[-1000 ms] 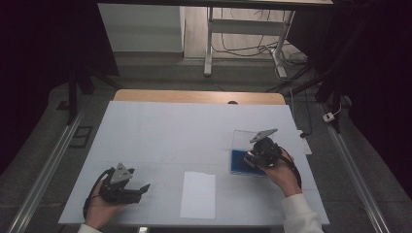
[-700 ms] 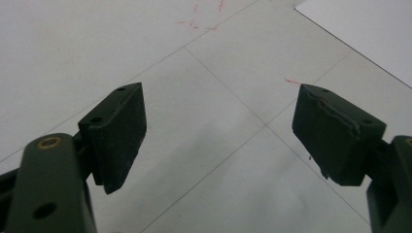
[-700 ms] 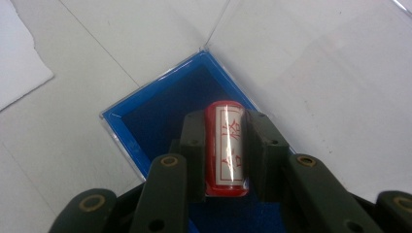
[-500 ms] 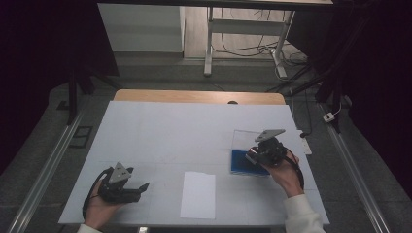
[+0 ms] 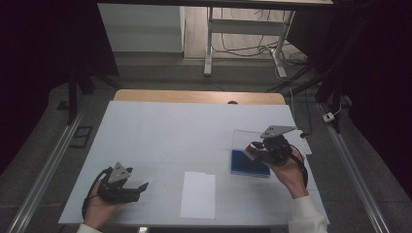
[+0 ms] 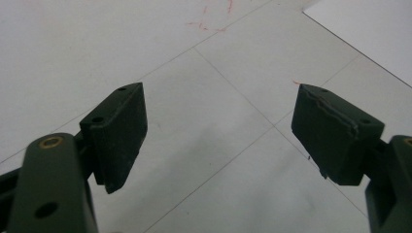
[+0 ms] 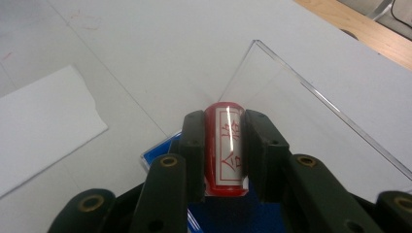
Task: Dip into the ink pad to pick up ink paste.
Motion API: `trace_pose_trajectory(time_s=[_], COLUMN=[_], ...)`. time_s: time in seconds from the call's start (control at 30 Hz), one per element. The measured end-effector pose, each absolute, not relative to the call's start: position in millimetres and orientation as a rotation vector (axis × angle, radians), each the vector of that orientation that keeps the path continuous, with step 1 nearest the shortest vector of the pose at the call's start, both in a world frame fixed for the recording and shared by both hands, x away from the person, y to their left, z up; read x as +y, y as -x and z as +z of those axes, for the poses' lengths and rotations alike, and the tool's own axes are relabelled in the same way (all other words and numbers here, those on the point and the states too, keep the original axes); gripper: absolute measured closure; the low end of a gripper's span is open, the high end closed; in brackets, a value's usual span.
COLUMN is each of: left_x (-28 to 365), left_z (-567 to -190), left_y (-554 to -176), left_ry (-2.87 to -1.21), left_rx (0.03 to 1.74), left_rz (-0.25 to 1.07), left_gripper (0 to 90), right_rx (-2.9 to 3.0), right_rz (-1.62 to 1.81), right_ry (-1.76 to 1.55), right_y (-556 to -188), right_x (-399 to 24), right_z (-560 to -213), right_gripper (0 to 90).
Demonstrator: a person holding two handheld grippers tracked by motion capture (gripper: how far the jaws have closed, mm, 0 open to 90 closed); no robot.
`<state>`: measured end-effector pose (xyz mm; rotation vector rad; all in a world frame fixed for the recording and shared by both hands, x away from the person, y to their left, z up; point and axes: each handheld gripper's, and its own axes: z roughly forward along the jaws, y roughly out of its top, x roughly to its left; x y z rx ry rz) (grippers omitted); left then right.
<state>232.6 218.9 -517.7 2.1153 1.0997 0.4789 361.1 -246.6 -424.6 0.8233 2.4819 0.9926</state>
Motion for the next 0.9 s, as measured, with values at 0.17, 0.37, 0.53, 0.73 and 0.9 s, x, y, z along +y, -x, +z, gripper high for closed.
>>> trace_pose_trajectory(time_s=[0.17, 0.37, 0.53, 0.73, 0.9], left_x=[219, 219, 218, 219, 219], left_z=[-518, -518, -519, -519, -520], left_y=[-233, -233, -233, -233, -233], left_ry=[-2.116, -2.122, -2.125, -2.129, -2.129], left_rx=[1.100, 1.098, 1.098, 1.095, 1.095], left_rz=[0.476, 0.474, 0.471, 0.468, 0.464], left_gripper=[21.0, 21.0, 21.1, 21.1, 21.1], right_rx=[2.498, 2.522, 2.538, 2.566, 2.571], right_rz=[0.944, 0.884, 0.834, 0.779, 0.735], right_ry=[-0.814, -0.826, -0.850, -0.862, -0.858], right_y=[-361, -364, -370, -378, -379], right_x=[-242, -238, -237, -238, -236], right_z=[-427, -435, -446, -461, -464], right_gripper=[70.4, 70.4, 70.4, 70.4, 70.4])
